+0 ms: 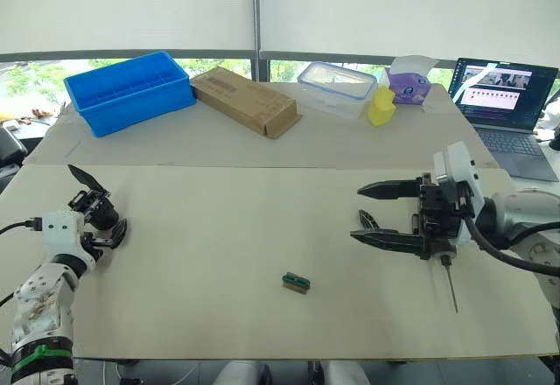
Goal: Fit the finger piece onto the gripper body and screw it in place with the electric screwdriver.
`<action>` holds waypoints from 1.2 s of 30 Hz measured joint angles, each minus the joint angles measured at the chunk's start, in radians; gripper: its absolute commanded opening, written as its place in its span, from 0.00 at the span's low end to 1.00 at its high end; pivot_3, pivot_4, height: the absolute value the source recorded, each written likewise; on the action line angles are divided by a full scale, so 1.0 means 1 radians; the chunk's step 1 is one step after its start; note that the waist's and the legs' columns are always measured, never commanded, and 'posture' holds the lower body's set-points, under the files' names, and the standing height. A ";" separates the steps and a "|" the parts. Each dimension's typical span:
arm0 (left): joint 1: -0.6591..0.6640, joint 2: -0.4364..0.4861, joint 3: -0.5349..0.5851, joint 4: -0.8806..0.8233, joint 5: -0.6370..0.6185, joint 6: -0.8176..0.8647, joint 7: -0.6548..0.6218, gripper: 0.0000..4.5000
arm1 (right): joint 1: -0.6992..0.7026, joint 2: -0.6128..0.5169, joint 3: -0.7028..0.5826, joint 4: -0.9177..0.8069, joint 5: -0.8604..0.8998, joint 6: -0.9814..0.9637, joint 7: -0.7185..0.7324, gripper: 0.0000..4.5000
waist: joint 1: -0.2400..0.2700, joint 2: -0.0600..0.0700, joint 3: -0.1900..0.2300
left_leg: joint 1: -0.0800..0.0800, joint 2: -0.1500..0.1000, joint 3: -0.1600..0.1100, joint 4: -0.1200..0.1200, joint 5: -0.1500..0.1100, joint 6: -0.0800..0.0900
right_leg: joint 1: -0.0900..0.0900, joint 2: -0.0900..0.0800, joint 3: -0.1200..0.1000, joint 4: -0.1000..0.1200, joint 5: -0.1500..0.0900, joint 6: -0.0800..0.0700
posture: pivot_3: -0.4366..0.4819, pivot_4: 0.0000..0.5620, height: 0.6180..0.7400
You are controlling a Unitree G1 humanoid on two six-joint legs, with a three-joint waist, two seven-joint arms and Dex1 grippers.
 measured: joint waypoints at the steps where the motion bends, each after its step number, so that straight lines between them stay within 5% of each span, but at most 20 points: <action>1: -0.008 0.000 -0.004 0.006 0.000 -0.001 0.000 1.00 | 0.013 0.000 -0.004 -0.006 0.001 0.000 -0.004 1.00 | 0.000 0.000 0.000 | 0.000 0.000 0.000 0.000 0.000 0.000 | 0.000 0.000 0.000 0.000 0.000 0.000 | 0.48 0.27 1.00; 4: -0.011 0.000 -0.007 0.020 0.000 -0.022 -0.001 1.00 | 0.035 0.000 -0.007 -0.016 0.001 0.000 -0.012 1.00 | -0.001 0.000 0.000 | 0.000 0.000 0.000 0.000 0.000 0.000 | 0.000 0.000 0.000 0.000 0.000 0.000 | 0.48 0.27 1.00; 7: -0.014 0.001 -0.004 0.042 0.000 -0.039 0.009 0.81 | 0.032 0.000 -0.010 -0.034 0.008 0.002 -0.024 1.00 | -0.006 0.000 0.000 | 0.000 0.000 0.000 0.000 0.000 -0.001 | 0.000 0.000 0.000 0.000 0.000 0.000 | 0.48 0.27 1.00; 10: -0.014 0.004 0.006 0.052 -0.005 -0.042 0.016 0.52 | 0.013 -0.001 -0.032 -0.041 0.023 0.008 -0.045 1.00 | -0.009 0.000 0.000 | 0.000 0.000 0.000 0.000 0.001 -0.002 | 0.000 0.000 0.000 0.001 0.000 0.000 | 0.48 0.27 1.00; 18: 0.044 -0.009 0.009 -0.041 -0.006 -0.027 0.038 0.51 | 0.030 -0.001 -0.036 -0.060 0.045 0.009 -0.082 1.00 | -0.013 0.000 0.000 | 0.000 0.000 0.000 0.000 0.001 -0.002 | 0.000 0.000 0.000 0.000 0.000 0.000 | 0.48 0.27 1.00; 25: 0.152 -0.181 -0.020 -0.401 -0.037 0.127 0.188 0.51 | 0.042 -0.001 -0.036 -0.072 0.044 0.008 -0.108 1.00 | -0.004 -0.006 0.003 | -0.001 0.000 -0.001 0.001 0.000 -0.002 | 0.000 0.000 0.000 -0.001 0.000 0.000 | 0.48 0.27 1.00; 36: 0.145 -0.405 -0.457 -0.874 0.080 0.364 0.358 0.51 | 0.022 0.031 -0.017 -0.063 0.039 0.006 -0.128 1.00 | -0.012 -0.010 0.005 | -0.001 0.000 -0.001 0.000 0.001 -0.001 | 0.000 0.001 0.001 0.000 0.001 0.001 | 0.48 0.27 1.00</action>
